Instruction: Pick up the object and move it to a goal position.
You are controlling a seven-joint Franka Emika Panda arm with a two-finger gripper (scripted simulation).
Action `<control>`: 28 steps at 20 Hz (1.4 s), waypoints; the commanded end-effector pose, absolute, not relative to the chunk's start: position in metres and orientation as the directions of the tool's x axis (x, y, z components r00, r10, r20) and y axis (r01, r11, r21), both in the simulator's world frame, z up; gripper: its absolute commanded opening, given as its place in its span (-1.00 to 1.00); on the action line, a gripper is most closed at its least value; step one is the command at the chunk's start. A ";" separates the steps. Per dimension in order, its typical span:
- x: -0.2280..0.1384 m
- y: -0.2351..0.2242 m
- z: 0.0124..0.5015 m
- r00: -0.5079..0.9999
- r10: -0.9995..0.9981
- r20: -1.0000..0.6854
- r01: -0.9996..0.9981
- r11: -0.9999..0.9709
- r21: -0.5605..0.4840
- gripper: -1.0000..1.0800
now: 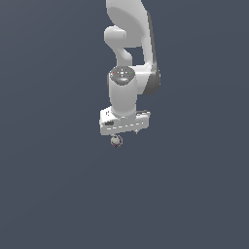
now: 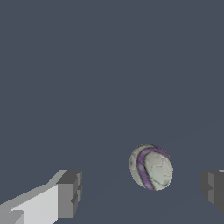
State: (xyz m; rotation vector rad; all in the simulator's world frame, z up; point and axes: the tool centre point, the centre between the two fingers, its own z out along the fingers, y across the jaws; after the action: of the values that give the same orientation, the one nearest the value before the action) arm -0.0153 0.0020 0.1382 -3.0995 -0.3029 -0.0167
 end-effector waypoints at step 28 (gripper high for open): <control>-0.043 -0.040 0.061 0.917 0.399 0.000 0.399 -0.917 0.000 0.92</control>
State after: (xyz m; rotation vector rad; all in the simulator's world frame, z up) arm -0.0418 -0.0397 0.0683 -3.0760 -0.6386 -0.0011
